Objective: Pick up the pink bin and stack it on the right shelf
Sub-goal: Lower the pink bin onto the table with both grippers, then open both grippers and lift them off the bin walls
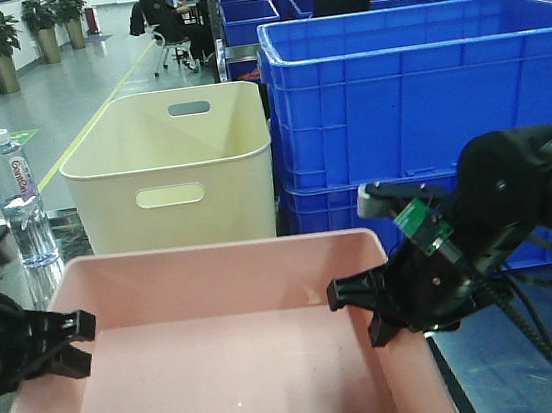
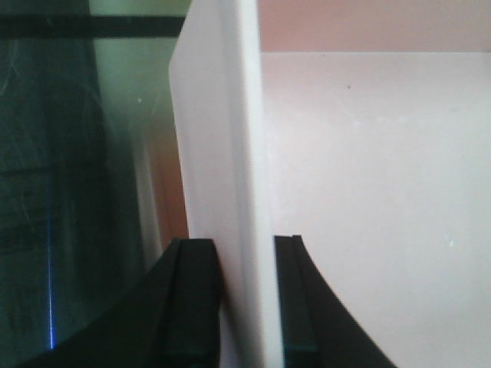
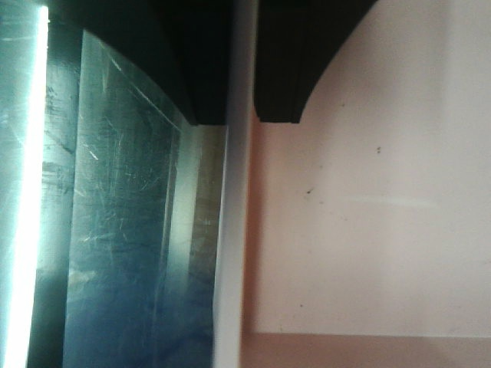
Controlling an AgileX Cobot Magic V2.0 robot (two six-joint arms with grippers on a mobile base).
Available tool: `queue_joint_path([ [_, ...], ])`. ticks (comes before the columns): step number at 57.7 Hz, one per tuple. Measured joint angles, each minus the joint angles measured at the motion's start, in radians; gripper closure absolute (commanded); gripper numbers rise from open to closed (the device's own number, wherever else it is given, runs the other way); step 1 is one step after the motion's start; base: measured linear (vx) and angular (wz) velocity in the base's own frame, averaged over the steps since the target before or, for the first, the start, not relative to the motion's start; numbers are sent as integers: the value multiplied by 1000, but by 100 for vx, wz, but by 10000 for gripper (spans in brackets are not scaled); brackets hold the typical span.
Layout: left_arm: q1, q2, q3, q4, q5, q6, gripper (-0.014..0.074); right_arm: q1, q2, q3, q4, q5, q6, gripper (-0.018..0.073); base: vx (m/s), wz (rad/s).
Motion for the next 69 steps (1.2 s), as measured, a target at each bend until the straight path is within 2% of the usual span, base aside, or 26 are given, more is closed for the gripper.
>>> queue_joint_path([
  [11, 0, 55, 1, 9, -3, 0, 499, -1, 50, 0, 11, 0, 2, 495, 0, 0],
  [19, 0, 81, 1, 12, -4, -4, 370, -1, 56, 1, 10, -2, 2, 389, 0, 0],
  [27, 0, 83, 1, 6, -14, -5, 216, -1, 56, 1, 21, -10, 2, 239, 0, 0],
  [36, 0, 83, -1, -5, -14, -5, 117, -1, 56, 1, 30, -19, 2, 133, 0, 0],
  [49, 0, 57, -1, -6, -24, 11, 106, -1, 25, 1, -28, -40, 2, 176, 0, 0],
  [59, 0, -75, -1, 39, -129, 79, 111, -1, -99, 1, -117, -81, 2, 234, 0, 0],
  [64, 0, -162, -1, 57, -169, 94, 134, -1, -164, 1, -146, -103, 2, 256, 0, 0],
  [69, 0, -244, -1, 64, -200, 99, 206, -1, -225, 1, -153, -130, 2, 275, 0, 0],
])
